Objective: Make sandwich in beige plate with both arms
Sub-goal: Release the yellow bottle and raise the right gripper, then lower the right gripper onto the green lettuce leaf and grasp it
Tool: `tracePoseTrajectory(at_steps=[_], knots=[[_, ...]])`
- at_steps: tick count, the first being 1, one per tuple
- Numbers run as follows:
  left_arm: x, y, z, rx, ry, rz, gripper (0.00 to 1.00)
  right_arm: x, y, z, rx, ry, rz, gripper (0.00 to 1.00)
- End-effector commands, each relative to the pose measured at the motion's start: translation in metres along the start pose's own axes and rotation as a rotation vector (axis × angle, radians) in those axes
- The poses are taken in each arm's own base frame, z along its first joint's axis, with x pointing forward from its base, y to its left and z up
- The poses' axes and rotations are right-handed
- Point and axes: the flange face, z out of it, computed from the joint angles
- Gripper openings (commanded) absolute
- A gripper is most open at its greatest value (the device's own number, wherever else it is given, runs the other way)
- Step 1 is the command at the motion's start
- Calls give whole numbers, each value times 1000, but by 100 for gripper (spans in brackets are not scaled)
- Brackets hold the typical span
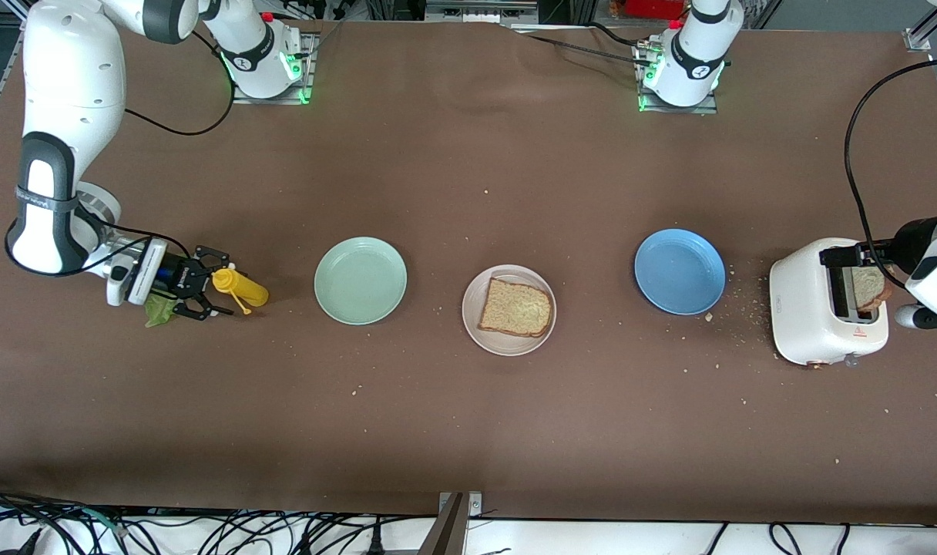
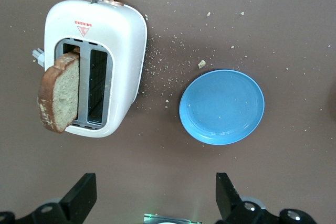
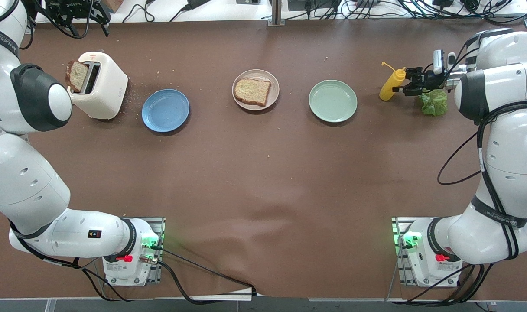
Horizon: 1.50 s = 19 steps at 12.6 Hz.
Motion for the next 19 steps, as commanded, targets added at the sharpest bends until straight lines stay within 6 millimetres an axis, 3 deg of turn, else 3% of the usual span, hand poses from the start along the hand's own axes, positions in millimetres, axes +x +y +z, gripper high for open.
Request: tracePoseTrajectory(at_steps=[1,5,10,13,15,17,19], knots=[[-5,0,-3,14,-3,-11,100,15,4,-38,54,-62,110,86],[-5,0,-3,14,-3,-9,100,63,12,-104,45,-264,245,91],[-5,0,-3,14,-3,-9,100,146,21,-158,-3,-503,427,95],[-5,0,-3,14,-3,-9,100,222,-1,-184,-175,-702,572,95],[-5,0,-3,12,-3,-9,100,268,-23,-180,-357,-869,621,98],[-5,0,-3,14,-3,-9,100,253,-20,-175,-488,-913,681,98],[-5,0,-3,12,-3,-9,100,216,-12,-154,-605,-931,743,98]])
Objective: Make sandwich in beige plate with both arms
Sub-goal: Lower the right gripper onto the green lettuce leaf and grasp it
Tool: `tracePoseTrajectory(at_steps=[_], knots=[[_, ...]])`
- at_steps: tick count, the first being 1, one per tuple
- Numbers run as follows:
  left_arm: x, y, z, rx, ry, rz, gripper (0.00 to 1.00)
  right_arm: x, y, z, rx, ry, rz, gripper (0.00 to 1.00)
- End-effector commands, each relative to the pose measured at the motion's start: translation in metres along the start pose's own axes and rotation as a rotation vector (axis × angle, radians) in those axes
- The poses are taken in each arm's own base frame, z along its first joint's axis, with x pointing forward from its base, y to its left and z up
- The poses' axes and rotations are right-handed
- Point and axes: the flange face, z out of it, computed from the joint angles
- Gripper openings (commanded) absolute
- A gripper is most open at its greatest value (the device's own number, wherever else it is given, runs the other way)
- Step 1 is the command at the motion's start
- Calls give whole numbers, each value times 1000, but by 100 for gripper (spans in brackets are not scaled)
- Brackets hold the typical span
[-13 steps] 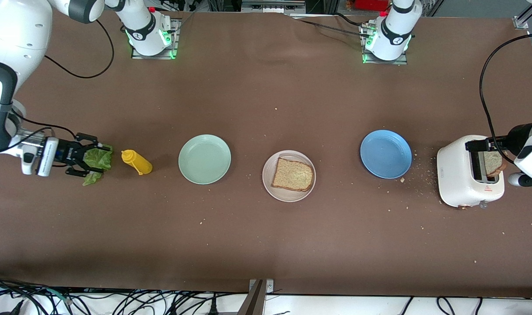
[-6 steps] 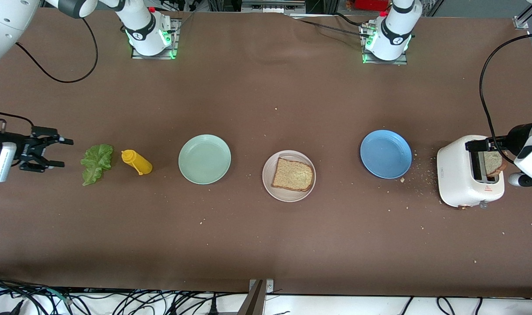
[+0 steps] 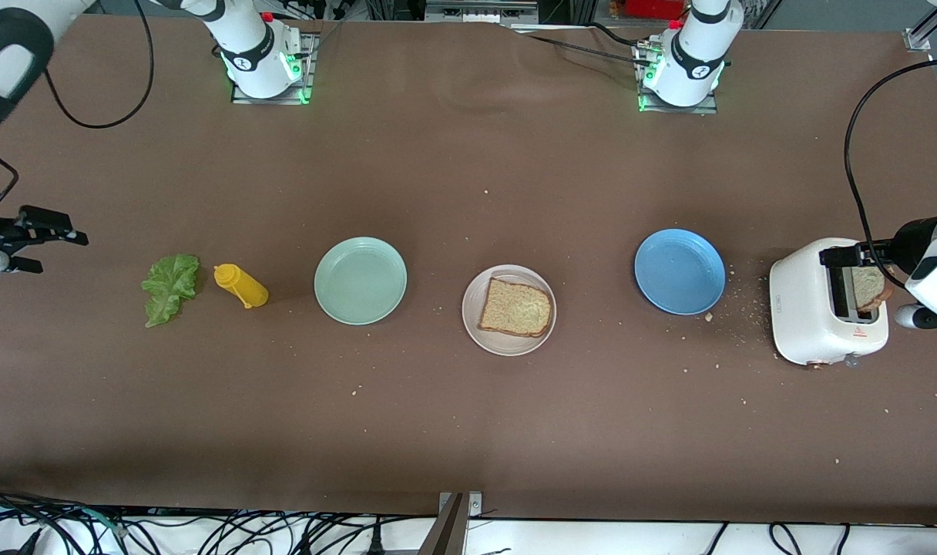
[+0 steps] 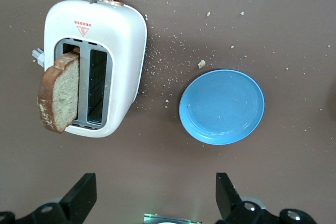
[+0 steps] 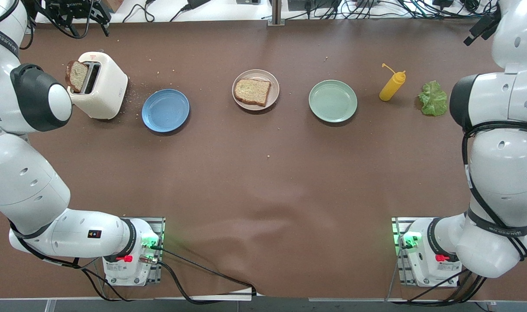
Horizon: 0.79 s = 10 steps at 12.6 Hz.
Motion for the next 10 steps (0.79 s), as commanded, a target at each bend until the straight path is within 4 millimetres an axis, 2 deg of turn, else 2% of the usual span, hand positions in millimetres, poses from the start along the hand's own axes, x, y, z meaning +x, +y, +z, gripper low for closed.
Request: tracePoseTrajectory(at_steps=[1,2,6,7,8,10], knots=[[-5,0,-3,12,-3,-9,100,-14,10,65,-90,-27,103,98],[-5,0,-3,12,-3,-9,100,-13,8,94,-96,-18,106,98],[-5,0,-3,12,-3,-9,100,-1,11,178,-32,36,184,98],[-5,0,-3,12,-3,-9,100,4,6,193,-47,42,188,98],[-5,0,-3,12,-3,-9,100,2,6,204,-57,41,195,98],[-5,0,-3,12,-3,-9,100,2,5,219,-70,42,192,98]])
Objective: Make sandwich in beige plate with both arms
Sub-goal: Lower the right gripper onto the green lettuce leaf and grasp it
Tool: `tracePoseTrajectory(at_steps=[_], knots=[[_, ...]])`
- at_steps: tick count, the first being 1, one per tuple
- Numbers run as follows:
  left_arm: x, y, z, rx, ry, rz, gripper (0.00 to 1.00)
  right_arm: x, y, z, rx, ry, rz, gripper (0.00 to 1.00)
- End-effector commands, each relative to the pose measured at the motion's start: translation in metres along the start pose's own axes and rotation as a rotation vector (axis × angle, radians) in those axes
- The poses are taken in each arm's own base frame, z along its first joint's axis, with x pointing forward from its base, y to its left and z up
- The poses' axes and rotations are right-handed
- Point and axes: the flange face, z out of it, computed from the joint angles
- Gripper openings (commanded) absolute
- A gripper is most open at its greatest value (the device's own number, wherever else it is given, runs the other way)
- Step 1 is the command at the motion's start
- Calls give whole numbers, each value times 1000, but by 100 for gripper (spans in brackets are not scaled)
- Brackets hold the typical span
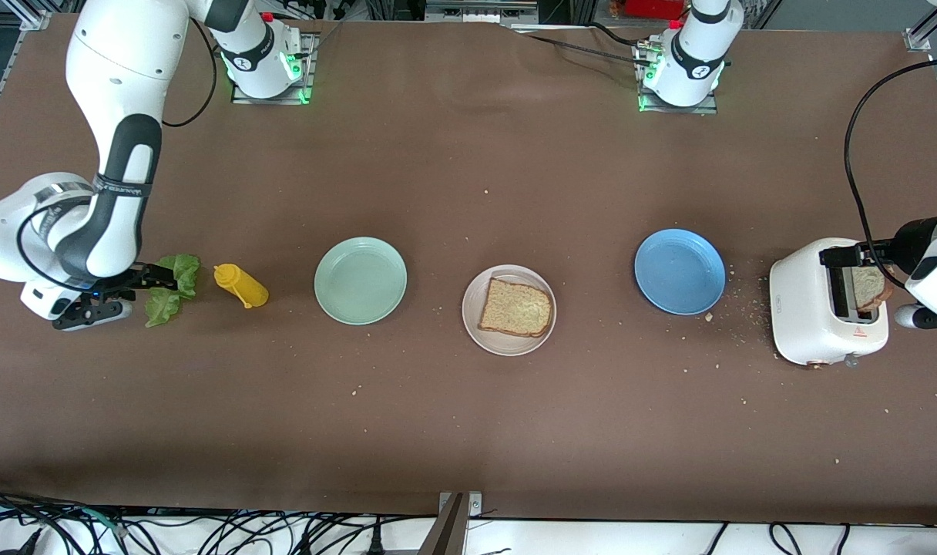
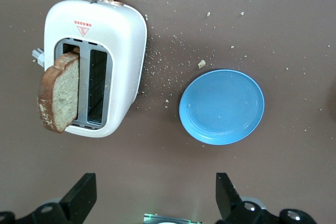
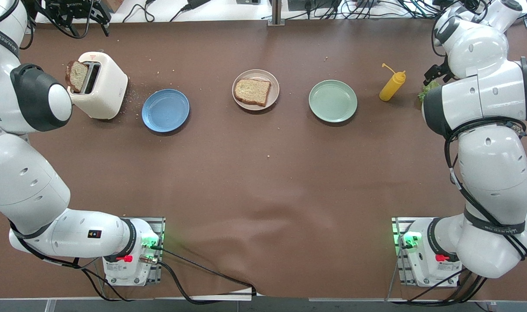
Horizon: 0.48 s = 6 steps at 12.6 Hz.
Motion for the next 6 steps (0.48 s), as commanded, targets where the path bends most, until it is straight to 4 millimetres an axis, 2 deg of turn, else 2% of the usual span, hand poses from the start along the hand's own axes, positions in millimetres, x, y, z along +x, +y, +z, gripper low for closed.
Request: tracePoseTrajectory(at_steps=[1,4,6], knots=[[-5,0,-3,12,-3,-9,100,-5,3,17,-2,9,25,98],[-5,0,-3,12,-3,-8,100,-11,15,31,16,3,52,98],[-5,0,-3,12,-1,-8,100,-18,27,38,56,42,148,98]])
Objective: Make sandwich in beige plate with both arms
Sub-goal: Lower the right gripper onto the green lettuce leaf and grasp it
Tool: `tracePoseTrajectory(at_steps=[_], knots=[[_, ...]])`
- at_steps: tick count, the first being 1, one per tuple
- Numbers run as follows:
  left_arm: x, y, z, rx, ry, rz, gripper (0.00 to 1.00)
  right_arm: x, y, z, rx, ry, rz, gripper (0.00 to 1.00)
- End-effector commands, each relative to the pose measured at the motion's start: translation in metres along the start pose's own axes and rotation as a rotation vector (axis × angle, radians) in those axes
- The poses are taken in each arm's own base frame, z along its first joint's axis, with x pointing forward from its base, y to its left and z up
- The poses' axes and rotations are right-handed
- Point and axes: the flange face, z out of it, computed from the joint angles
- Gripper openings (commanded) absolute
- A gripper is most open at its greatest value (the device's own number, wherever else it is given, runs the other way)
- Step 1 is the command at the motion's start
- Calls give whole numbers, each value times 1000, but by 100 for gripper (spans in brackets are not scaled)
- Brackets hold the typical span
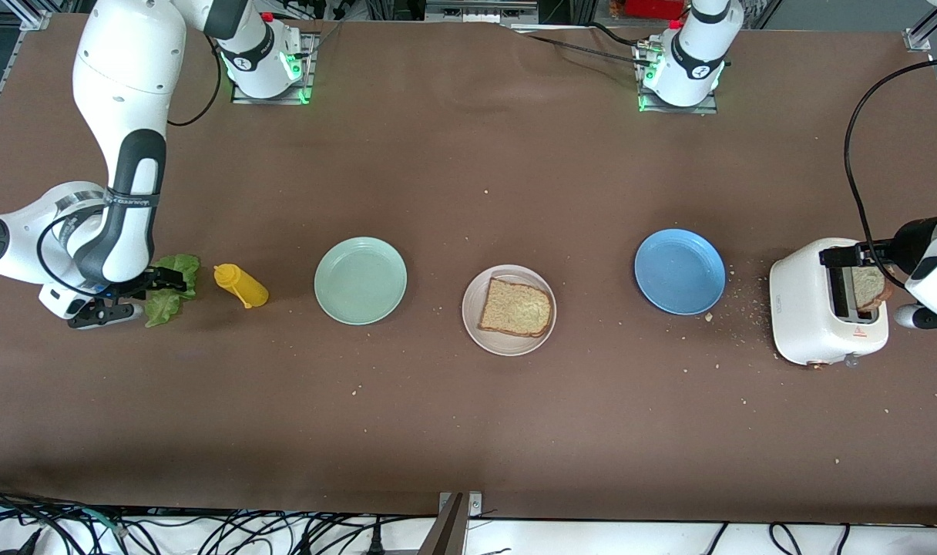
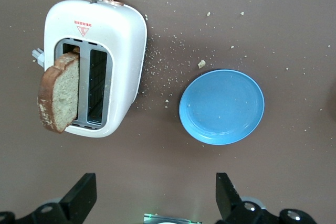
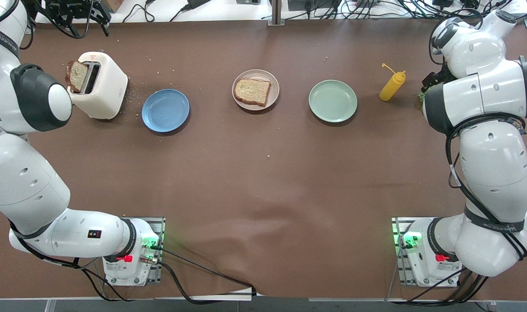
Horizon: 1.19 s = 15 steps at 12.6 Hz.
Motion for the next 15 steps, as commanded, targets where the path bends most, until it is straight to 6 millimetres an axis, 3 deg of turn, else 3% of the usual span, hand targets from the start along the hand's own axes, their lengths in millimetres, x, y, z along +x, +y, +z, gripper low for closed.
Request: tracePoseTrajectory(at_steps=[1,4,5,7,9,10,15], knots=[[-5,0,-3,12,-1,-8,100,-9,13,12,51,48,107,98],[-5,0,-3,12,-3,-8,100,-15,24,29,116,112,207,98],[-5,0,-3,12,-1,-8,100,-14,24,31,114,128,219,92],[-5,0,-3,12,-3,-8,100,-14,24,32,106,130,204,42],[-5,0,-3,12,-3,-8,100,-13,23,33,105,130,192,4],[-5,0,-3,12,-1,-8,100,-12,21,33,105,129,192,0],[-5,0,-3,14,-1,-8,100,-2,16,19,86,120,163,0]])
